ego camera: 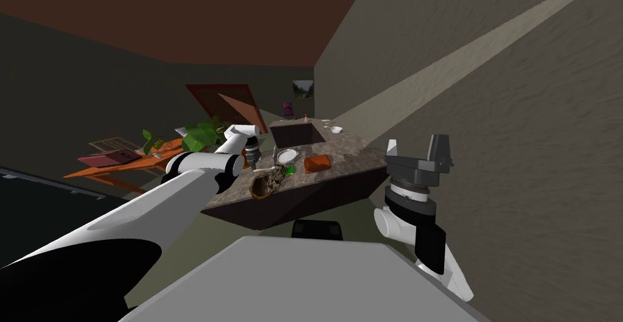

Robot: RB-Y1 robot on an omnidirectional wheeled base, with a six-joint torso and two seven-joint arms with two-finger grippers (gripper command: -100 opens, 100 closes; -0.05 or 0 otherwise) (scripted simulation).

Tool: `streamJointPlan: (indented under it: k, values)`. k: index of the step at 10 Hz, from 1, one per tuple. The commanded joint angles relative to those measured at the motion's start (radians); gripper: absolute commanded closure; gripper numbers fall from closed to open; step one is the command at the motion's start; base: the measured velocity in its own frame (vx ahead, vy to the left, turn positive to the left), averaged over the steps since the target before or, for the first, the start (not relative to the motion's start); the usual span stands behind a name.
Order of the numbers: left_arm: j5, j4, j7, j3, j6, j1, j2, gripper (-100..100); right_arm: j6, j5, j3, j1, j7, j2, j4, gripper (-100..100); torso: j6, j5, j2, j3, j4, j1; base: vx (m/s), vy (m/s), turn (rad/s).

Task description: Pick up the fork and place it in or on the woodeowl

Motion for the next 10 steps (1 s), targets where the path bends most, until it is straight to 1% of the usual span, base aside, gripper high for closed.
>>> streamJointPlan:
  k: [1, 2, 3, 4, 5, 10]
  values:
    - [0.003, 0.009, -0.004, 0.004, 0.032, -0.016, 0.035, -100, 0.000, 0.000, 0.000, 0.000, 0.000, 0.000, 0.000, 0, 0.000, 0.000, 0.000, 0.000, 0.000, 0.000, -0.008, 0.046, -0.152]
    - [0.003, -0.013, -0.004, 0.004, 0.032, -0.016, 0.035, -100, 0.000, 0.000, 0.000, 0.000, 0.000, 0.000, 0.000, 0, 0.000, 0.000, 0.000, 0.000, 0.000, 0.001, -0.006, 0.030, -0.063]
    - [0.003, 0.007, -0.004, 0.004, 0.032, -0.016, 0.035, -100, 0.000, 0.000, 0.000, 0.000, 0.000, 0.000, 0.000, 0, 0.000, 0.000, 0.000, 0.000, 0.000, 0.000, -0.003, 0.010, -0.002]
    - [0.002, -0.003, -0.001, 0.004, 0.037, -0.016, 0.033, -100, 0.000, 0.000, 0.000, 0.000, 0.000, 0.000, 0.000, 0, -0.001, 0.000, 0.000, 0.000, 0.000, -0.001, 0.000, 0.000, 0.000]
    - [0.002, 0.001, -0.003, 0.004, 0.033, -0.017, 0.034, 0, 0.000, 0.000, 0.000, 0.000, 0.000, 0.000, 0.000, 0, 0.000, 0.000, 0.000, 0.000, 0.000, -0.002, 0.000, 0.000, 0.000]
    - [0.002, 0.001, -0.003, 0.004, 0.034, -0.017, 0.034, 0, 0.000, 0.000, 0.000, 0.000, 0.000, 0.000, 0.000, 0, 0.000, 0.000, -0.001, 0.000, 0.000, -0.002, 0.000, 0.000, 0.000]
